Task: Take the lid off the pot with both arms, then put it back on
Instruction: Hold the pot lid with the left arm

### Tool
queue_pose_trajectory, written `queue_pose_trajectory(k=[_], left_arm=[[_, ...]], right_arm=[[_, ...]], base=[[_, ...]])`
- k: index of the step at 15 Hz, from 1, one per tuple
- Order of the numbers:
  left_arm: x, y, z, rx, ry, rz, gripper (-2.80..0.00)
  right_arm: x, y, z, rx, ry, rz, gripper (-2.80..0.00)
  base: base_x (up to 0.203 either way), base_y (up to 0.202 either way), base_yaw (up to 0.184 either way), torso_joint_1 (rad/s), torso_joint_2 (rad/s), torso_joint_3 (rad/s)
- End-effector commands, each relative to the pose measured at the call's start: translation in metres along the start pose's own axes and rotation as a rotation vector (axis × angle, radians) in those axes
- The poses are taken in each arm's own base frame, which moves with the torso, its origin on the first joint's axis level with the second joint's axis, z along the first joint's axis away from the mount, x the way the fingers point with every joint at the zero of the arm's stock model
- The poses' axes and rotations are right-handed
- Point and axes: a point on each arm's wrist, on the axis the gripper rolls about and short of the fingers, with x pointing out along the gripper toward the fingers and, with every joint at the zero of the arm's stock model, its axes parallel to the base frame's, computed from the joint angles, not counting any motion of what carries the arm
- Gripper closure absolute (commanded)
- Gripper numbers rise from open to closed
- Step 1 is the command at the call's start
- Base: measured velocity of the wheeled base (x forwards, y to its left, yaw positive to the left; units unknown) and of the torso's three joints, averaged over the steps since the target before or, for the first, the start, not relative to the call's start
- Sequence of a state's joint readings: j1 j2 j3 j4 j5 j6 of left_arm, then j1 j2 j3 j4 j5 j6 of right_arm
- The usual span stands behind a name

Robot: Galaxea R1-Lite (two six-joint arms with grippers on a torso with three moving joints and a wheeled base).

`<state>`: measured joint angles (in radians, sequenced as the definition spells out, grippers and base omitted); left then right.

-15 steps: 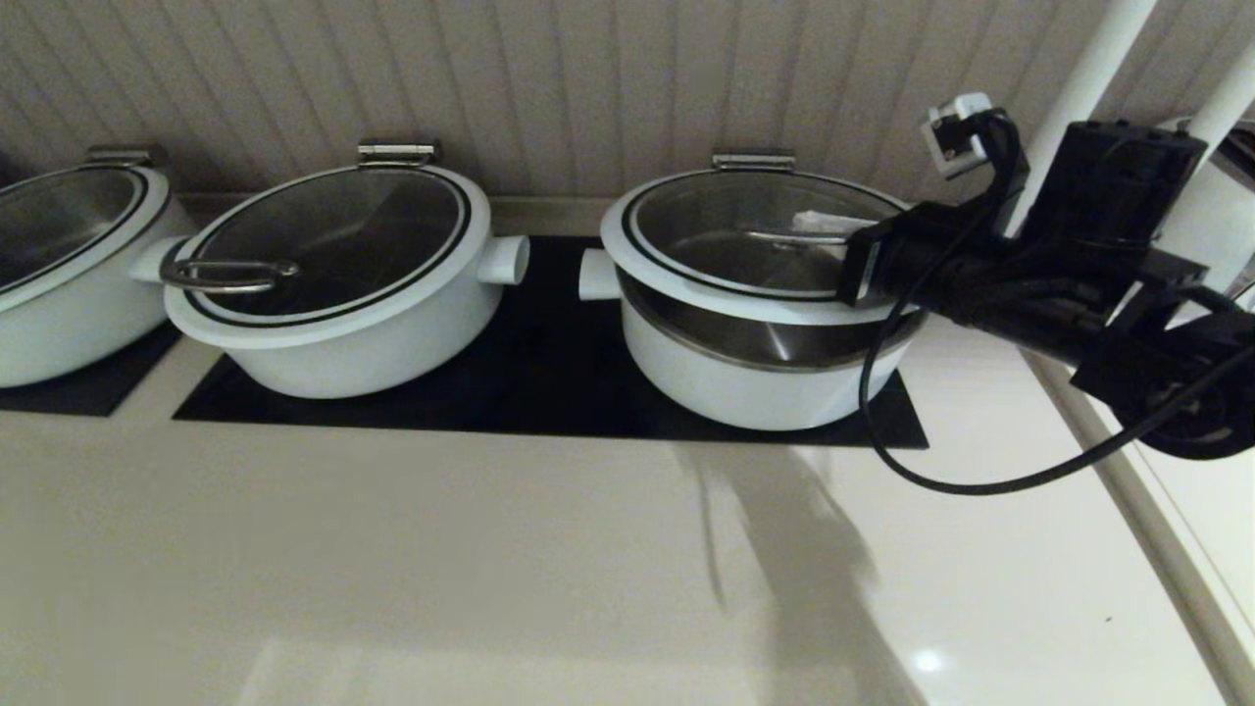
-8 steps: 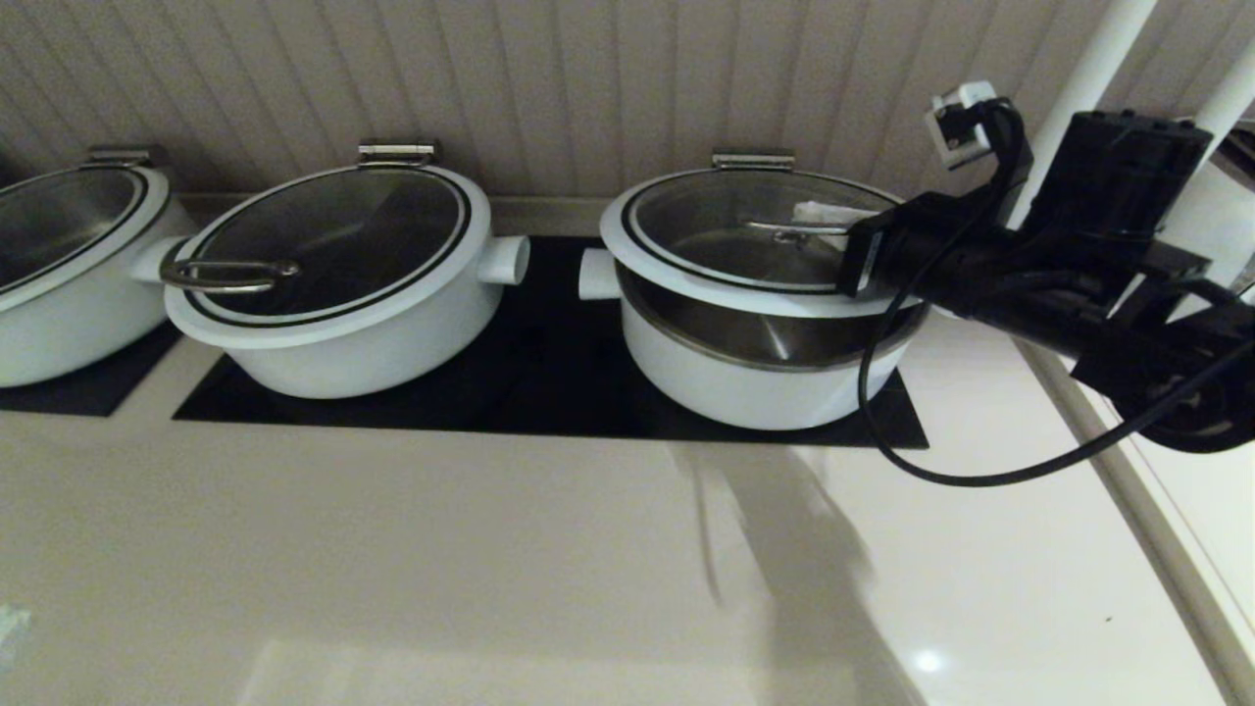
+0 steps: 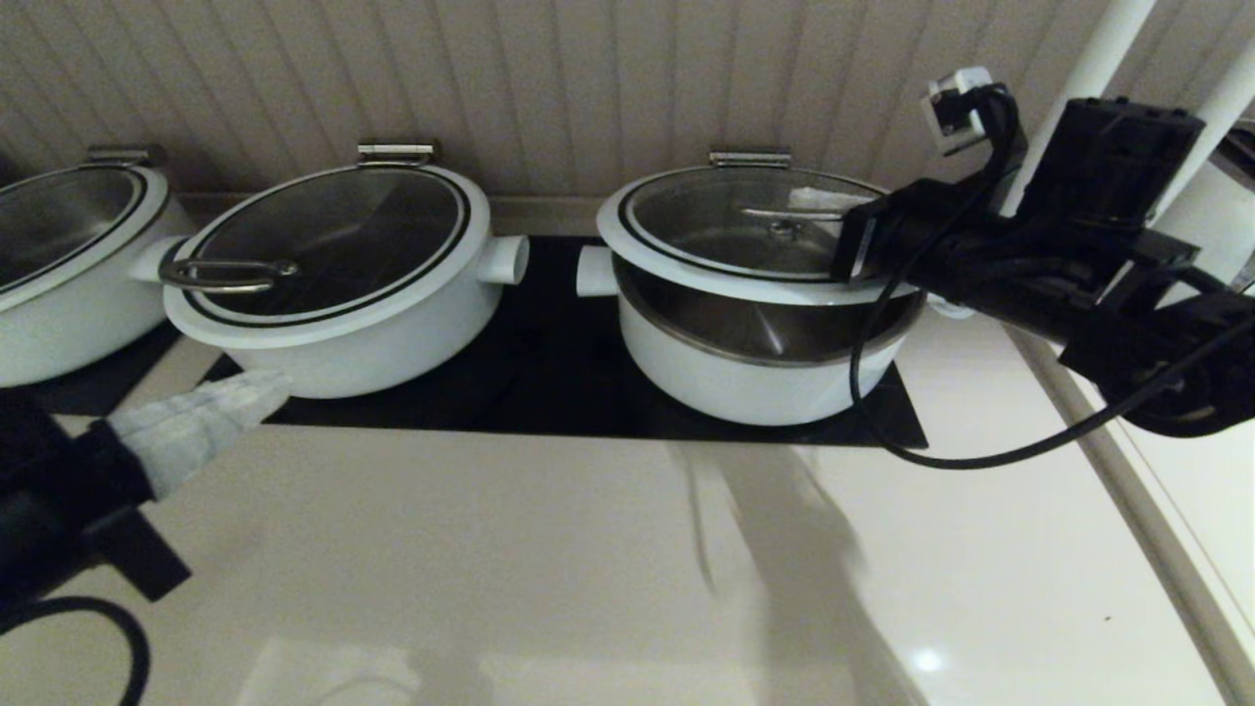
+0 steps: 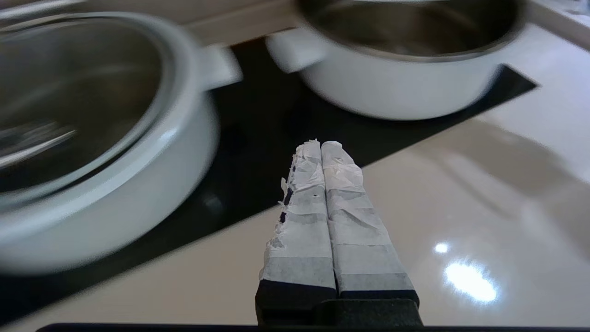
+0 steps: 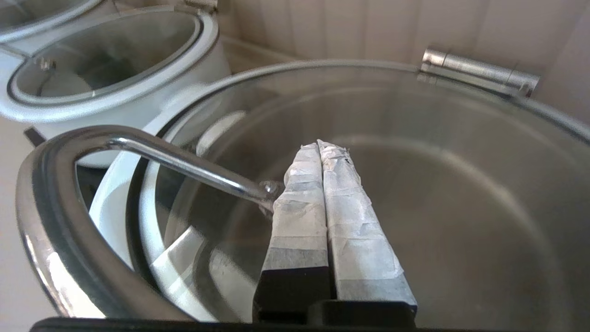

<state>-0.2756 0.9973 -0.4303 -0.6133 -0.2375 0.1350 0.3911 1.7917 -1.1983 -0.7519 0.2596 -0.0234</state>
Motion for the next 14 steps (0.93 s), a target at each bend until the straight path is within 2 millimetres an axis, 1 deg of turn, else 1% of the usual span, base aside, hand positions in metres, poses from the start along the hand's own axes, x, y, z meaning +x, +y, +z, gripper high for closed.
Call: queue_pose_trajectory(k=[1, 4, 7, 10, 11, 14], left_arm=[[0.045, -0.004, -0.017, -0.025, 0.091, -0.073, 0.0], [0.098, -0.017, -0.025, -0.039, 0.097, -0.092, 0.0], [0.143, -0.03, -0.036, -0.045, 0.078, -0.1, 0.0], [0.182, -0.037, -0.046, -0.047, 0.032, -0.064, 0.0], [0.193, -0.038, -0.046, -0.048, 0.009, -0.048, 0.0], [0.219, -0.043, -0.043, -0.065, -0.037, -0.03, 0.0]], right_arm=[[0.007, -0.002, -0.001, -0.004, -0.01, 0.001, 0.0], [0.014, -0.004, -0.002, -0.005, -0.016, 0.001, 0.0], [0.016, -0.004, -0.005, -0.005, -0.01, 0.001, 0.0], [0.019, -0.005, -0.001, -0.009, -0.025, 0.001, 0.0], [0.022, -0.006, 0.0, -0.011, -0.031, 0.001, 0.0], [0.027, -0.007, -0.001, -0.012, -0.035, 0.0, 0.0]], base=[[0.0, 0.0, 0.0, 0.0, 0.0, 0.0], [0.0, 0.0, 0.0, 0.0, 0.0, 0.0], [0.0, 0.0, 0.0, 0.0, 0.0, 0.0], [0.0, 0.0, 0.0, 0.0, 0.0, 0.0], [0.0, 0.0, 0.0, 0.0, 0.0, 0.0], [0.0, 0.0, 0.0, 0.0, 0.0, 0.0]])
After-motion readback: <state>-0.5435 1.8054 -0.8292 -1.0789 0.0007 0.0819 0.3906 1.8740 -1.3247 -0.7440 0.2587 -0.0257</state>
